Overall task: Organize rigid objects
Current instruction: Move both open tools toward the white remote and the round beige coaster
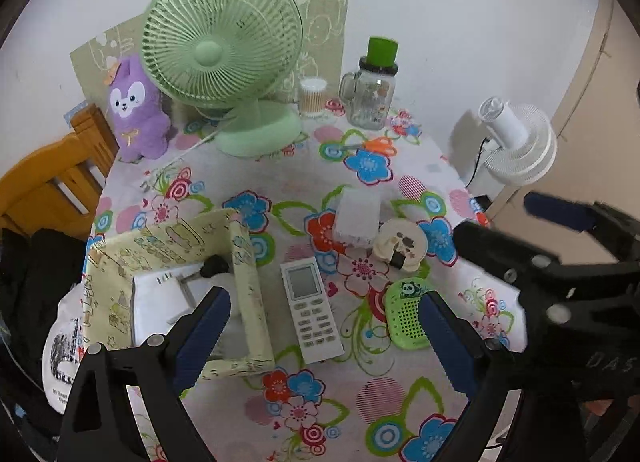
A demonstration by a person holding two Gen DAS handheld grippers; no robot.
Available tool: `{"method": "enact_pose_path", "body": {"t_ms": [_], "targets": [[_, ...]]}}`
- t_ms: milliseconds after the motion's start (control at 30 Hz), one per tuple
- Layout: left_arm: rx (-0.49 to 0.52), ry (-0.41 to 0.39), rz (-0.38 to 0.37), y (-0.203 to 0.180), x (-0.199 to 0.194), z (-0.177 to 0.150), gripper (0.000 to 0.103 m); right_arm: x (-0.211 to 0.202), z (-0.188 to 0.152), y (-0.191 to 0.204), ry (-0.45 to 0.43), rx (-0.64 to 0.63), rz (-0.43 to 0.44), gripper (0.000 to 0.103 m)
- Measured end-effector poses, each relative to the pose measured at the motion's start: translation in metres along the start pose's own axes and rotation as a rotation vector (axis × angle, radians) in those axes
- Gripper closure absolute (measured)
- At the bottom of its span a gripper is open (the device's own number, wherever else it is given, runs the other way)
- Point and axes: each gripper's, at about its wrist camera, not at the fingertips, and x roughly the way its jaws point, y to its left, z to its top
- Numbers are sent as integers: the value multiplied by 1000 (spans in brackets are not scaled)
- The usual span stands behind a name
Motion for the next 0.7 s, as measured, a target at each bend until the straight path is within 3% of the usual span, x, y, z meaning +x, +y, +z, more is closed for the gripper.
{"method": "enact_pose_path", "body": {"t_ms": [233, 500, 700], "targets": [[32, 12, 35, -28, 21, 0, 7, 16, -1, -29, 3, -15, -9, 11], [29, 50, 10, -51, 52, -5, 7, 40, -11, -57, 40, -23, -13, 11], [-52, 97, 49, -51, 81, -8, 7, 67, -17, -69, 87, -33, -1, 11]]}}
